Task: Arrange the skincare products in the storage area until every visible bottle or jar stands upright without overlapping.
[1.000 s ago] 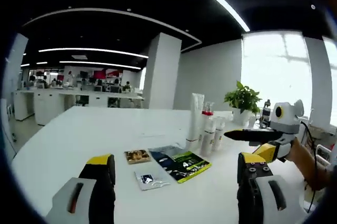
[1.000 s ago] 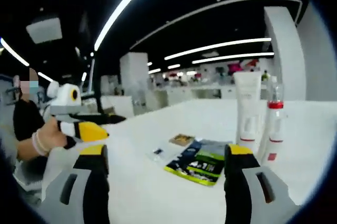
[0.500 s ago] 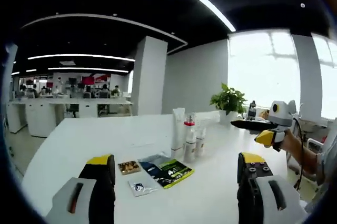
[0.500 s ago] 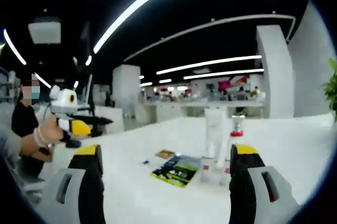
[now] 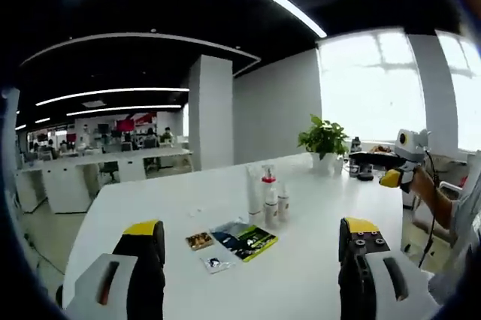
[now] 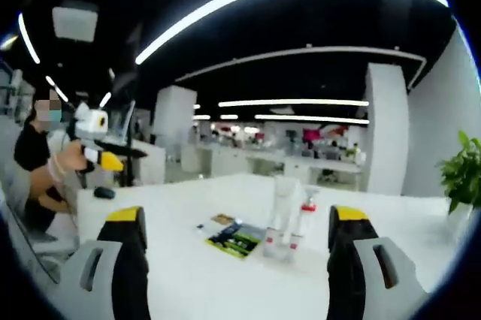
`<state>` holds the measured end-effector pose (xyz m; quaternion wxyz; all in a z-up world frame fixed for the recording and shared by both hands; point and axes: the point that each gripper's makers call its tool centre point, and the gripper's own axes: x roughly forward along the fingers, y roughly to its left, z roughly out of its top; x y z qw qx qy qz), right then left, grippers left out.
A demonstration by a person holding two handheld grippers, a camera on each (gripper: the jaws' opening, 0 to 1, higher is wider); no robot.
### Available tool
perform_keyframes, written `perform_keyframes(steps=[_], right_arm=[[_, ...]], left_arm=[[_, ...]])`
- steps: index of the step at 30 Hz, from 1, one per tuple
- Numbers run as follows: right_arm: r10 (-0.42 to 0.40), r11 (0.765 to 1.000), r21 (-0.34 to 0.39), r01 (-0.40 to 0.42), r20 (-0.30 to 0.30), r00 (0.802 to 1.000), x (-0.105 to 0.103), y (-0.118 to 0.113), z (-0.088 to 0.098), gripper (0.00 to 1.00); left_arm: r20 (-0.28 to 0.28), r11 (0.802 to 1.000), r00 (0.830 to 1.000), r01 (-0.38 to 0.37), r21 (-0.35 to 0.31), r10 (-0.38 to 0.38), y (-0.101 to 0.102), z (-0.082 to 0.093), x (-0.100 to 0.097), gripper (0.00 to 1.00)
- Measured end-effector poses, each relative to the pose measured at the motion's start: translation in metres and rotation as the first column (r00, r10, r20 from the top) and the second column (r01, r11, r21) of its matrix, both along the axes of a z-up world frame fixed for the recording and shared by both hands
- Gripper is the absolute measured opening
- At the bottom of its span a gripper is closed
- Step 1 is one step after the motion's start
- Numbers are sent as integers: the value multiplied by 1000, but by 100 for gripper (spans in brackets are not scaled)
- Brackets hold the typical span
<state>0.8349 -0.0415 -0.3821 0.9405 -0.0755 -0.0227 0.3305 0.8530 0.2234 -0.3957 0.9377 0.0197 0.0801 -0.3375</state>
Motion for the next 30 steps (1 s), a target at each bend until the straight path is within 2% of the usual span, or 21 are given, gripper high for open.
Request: perform_keyframes(steps=[3, 7, 13, 18, 24, 30], right_arm=[[1, 1000, 30, 0, -8, 1000, -14, -10, 5, 100], [-21, 998, 62, 22, -23, 1000, -24, -23, 9, 100], [-94, 994, 59, 93, 22, 995, -42, -58, 18, 100], [-137, 987, 89, 132, 49, 989, -58, -75, 20, 100], [-180, 981, 83, 176, 38, 983, -70, -91, 9, 100], [-215, 970, 106, 218, -40, 976, -67, -102, -19, 100]], left_arm=[[17, 999, 1000, -26, 26, 26, 14, 4, -6, 100], [43, 999, 998, -47, 18, 46, 27, 12, -15, 99], [64, 997, 995, -76, 14, 75, 47, 16, -37, 99], [90, 990, 987, -125, -63, 130, 67, 21, -55, 99], [101, 977, 974, -194, -91, 203, 87, 14, -63, 99], [82, 960, 958, -271, -63, 276, 109, -12, -67, 99]])
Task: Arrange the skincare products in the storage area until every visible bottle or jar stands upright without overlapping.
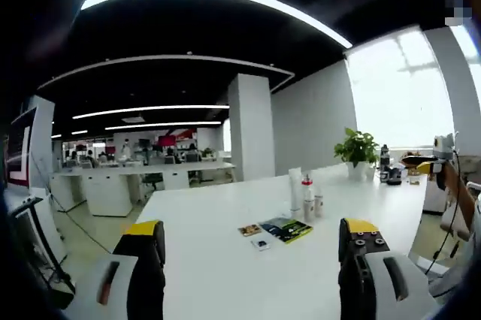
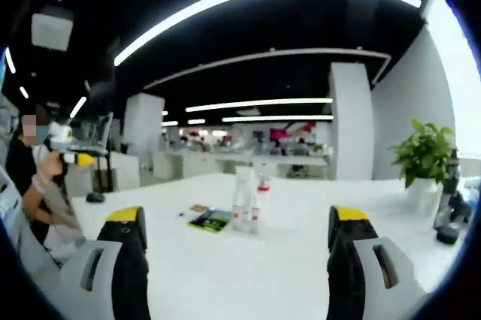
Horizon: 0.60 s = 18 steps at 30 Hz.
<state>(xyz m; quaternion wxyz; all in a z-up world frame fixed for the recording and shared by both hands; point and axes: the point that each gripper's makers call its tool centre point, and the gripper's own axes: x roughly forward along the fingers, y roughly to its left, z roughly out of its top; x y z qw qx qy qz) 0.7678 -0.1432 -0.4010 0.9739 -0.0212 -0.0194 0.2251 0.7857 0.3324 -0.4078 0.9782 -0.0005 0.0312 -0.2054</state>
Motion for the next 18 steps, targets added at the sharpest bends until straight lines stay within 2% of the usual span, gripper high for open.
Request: perform_keyframes(steps=[10, 18], right_arm=[[-35, 999, 15, 36, -19, 999, -7, 4, -19, 99], [-50, 998, 38, 52, -38, 998, -11, 3, -33, 99]], left_arm=[[-11, 994, 998, -61, -95, 61, 27, -20, -12, 97], [-26, 994, 997, -77, -83, 76, 27, -24, -12, 97]])
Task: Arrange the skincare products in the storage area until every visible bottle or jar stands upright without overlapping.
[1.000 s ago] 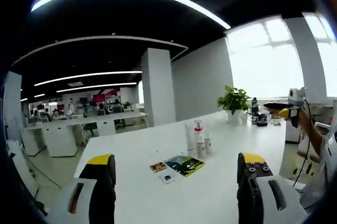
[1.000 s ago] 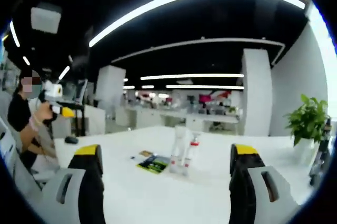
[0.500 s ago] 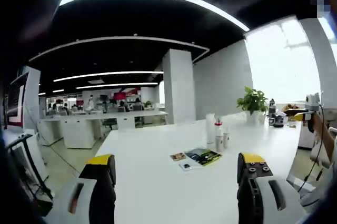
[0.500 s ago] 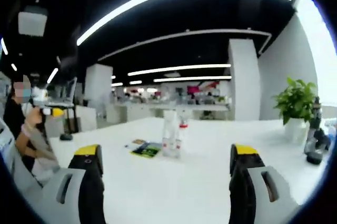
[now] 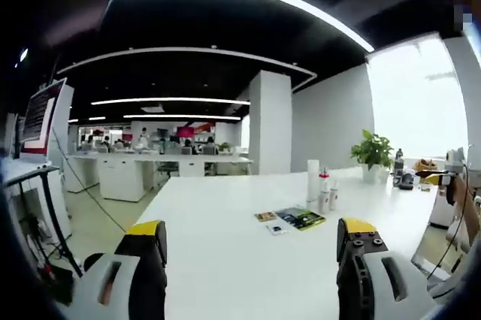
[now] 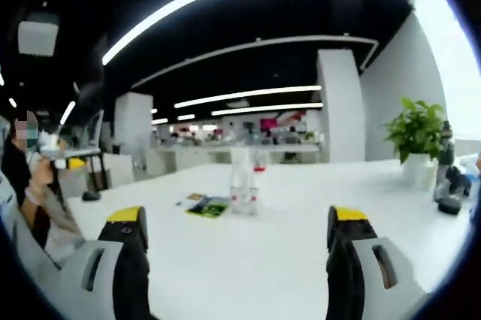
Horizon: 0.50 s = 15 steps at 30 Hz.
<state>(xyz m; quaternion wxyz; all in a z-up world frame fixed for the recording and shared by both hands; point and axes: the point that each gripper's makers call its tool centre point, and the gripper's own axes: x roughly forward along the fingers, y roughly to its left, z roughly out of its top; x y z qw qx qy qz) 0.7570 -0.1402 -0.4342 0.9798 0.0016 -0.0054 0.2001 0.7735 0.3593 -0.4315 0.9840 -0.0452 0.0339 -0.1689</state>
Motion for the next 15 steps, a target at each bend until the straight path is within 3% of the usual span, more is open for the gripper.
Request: perform_keyframes(steps=[4, 10, 15], right_arm=[[-26, 1000, 15, 27, -11, 1000, -3, -10, -8, 98], [-51, 998, 27, 52, -21, 998, -3, -17, -15, 98], [-46, 998, 45, 48, -31, 998, -3, -20, -19, 97]], left_arm=[[0, 1000, 1000, 8, -12, -8, -5, 1, 0, 97], [-33, 999, 999, 23, 27, -22, -13, -8, -2, 96], [-45, 999, 998, 33, 3, -33, -18, -9, -1, 96]])
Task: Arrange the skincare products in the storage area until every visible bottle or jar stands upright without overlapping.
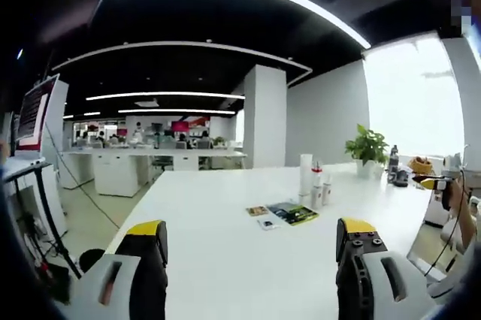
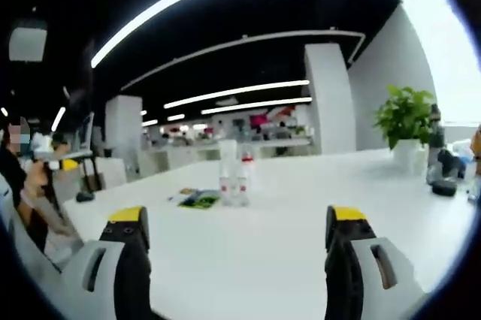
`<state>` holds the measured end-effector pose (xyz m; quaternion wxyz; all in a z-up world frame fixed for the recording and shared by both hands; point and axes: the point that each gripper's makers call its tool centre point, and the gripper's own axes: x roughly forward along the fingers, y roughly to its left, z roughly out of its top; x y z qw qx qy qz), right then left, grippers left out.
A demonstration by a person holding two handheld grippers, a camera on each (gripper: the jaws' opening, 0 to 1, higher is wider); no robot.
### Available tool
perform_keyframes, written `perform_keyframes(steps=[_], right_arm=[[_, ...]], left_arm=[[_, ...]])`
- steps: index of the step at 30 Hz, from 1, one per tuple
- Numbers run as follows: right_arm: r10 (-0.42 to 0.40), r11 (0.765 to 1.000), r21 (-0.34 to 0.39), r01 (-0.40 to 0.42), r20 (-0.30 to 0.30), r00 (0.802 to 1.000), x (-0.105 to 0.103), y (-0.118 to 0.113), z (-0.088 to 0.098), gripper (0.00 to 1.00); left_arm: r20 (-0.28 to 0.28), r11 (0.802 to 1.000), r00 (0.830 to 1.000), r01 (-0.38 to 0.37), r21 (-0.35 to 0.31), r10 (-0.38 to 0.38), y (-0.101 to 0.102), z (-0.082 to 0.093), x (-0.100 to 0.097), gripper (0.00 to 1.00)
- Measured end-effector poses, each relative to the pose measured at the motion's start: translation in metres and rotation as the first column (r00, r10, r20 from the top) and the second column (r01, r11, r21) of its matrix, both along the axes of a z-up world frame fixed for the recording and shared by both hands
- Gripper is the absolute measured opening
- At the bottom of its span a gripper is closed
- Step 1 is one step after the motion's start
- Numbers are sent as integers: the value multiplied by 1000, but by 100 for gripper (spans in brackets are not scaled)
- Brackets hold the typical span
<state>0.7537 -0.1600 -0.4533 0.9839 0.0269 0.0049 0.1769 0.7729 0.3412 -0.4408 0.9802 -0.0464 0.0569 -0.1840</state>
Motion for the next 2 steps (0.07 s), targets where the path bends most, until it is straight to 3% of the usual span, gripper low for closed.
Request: perform_keyframes(steps=[2], right_arm=[[4, 1000, 6, -4, -5, 1000, 0, 1, -1, 97]], left_arm=[[-8, 1000, 1000, 5, 10, -5, -1, -2, 1, 96]])
